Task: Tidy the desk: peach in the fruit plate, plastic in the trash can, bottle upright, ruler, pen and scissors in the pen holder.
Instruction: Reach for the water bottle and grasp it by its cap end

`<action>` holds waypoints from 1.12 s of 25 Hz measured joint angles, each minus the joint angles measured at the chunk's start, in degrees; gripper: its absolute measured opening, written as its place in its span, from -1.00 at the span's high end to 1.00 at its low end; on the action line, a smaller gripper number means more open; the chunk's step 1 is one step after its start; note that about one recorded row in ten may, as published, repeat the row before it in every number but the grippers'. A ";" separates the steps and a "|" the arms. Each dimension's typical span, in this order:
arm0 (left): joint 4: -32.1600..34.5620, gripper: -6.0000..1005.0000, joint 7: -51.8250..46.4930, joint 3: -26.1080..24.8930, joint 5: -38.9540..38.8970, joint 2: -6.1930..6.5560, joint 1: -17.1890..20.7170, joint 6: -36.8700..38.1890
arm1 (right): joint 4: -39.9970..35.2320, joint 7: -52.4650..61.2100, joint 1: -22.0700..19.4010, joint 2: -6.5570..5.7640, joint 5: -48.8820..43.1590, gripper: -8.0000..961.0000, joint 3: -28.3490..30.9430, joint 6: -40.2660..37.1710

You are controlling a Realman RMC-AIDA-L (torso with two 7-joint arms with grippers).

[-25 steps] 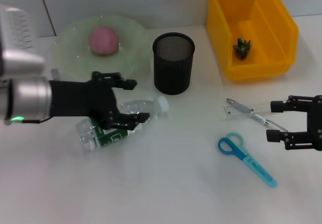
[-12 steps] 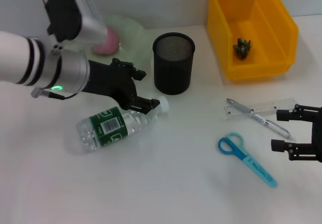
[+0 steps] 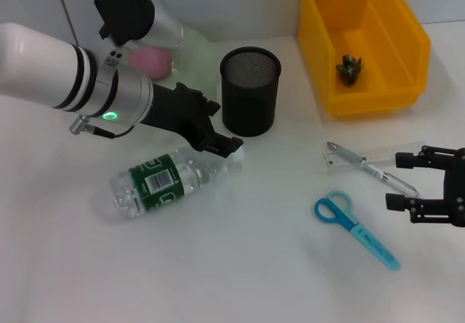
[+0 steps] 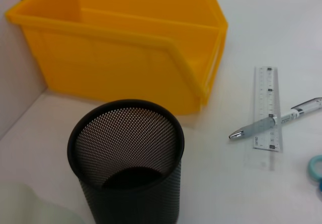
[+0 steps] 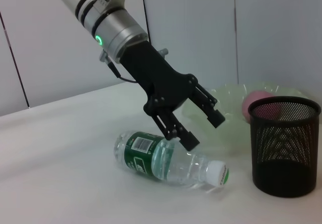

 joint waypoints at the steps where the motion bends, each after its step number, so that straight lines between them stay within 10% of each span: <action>1: -0.36 -0.62 -0.08 0.00 -0.05 0.00 -0.08 -0.12 | 0.01 0.00 0.08 0.02 0.00 -0.62 -0.02 -0.01; 28: -4.63 -0.61 0.28 4.79 -0.42 0.13 -0.35 -3.66 | -0.11 1.37 3.39 1.22 -1.92 -0.63 -0.50 -0.71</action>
